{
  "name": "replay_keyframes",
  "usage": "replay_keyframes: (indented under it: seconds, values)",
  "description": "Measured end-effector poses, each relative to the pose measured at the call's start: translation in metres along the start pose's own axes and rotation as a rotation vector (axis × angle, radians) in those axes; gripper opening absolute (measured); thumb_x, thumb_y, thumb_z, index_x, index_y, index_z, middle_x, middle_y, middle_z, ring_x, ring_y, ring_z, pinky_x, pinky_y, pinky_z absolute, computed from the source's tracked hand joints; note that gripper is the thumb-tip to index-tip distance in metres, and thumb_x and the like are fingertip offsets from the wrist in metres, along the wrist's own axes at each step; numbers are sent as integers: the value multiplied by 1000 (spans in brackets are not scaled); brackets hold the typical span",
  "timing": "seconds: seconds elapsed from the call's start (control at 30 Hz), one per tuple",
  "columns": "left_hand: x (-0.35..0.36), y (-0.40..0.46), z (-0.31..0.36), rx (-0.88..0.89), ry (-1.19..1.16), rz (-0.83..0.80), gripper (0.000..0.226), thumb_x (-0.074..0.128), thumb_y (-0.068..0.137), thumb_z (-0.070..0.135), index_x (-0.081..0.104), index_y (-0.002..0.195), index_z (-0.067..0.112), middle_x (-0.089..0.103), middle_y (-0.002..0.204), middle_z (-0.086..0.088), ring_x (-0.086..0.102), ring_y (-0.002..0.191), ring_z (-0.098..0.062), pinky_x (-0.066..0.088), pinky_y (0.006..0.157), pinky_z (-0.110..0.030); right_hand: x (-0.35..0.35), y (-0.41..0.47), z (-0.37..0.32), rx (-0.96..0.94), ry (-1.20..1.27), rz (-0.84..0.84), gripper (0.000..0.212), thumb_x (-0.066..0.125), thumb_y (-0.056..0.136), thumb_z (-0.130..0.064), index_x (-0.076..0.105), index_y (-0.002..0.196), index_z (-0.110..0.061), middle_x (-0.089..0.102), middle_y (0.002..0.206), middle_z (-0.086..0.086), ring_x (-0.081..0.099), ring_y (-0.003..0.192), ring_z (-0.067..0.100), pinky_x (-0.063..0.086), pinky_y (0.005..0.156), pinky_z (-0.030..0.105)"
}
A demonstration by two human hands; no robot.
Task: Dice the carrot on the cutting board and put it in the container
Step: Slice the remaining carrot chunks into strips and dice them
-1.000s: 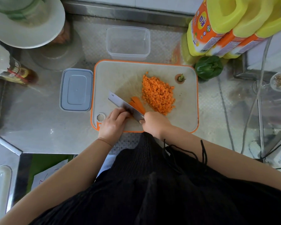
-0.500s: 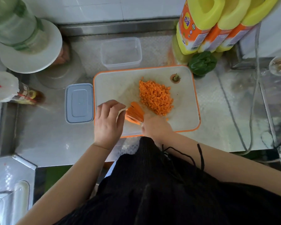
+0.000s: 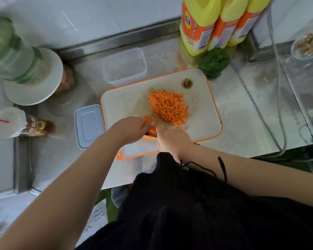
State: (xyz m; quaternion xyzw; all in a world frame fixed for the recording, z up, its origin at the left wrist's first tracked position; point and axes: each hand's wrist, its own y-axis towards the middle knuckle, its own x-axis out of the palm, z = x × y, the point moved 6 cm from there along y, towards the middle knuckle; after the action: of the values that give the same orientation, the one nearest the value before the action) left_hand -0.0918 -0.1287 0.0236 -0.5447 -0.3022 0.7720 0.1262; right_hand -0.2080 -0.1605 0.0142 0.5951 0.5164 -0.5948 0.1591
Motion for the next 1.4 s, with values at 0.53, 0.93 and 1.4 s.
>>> replay_keyframes:
  seconds: [0.53,0.93,1.4]
  values:
    - [-34,-47,-9,248,-53,1160,16,59,98,23,64,96,8,64,96,-13,56,91,-30,46,82,-37,-16,-15,26,95,222,43,25,40,99,-27,40,113,-6,49,62,-1,47,47,17,33,41,28]
    - [58,-6,-19,-24,-31,465,38,73,85,23,61,120,18,52,127,-6,48,118,-29,47,93,-43,-11,-17,44,256,496,114,24,45,98,-29,44,113,-10,59,82,1,59,70,24,52,63,39]
    - [53,-6,-27,195,74,521,30,83,75,16,64,99,15,62,113,-7,61,93,-31,56,61,-39,-6,-22,48,257,484,101,23,45,98,-29,44,112,-12,63,84,4,62,72,24,53,65,41]
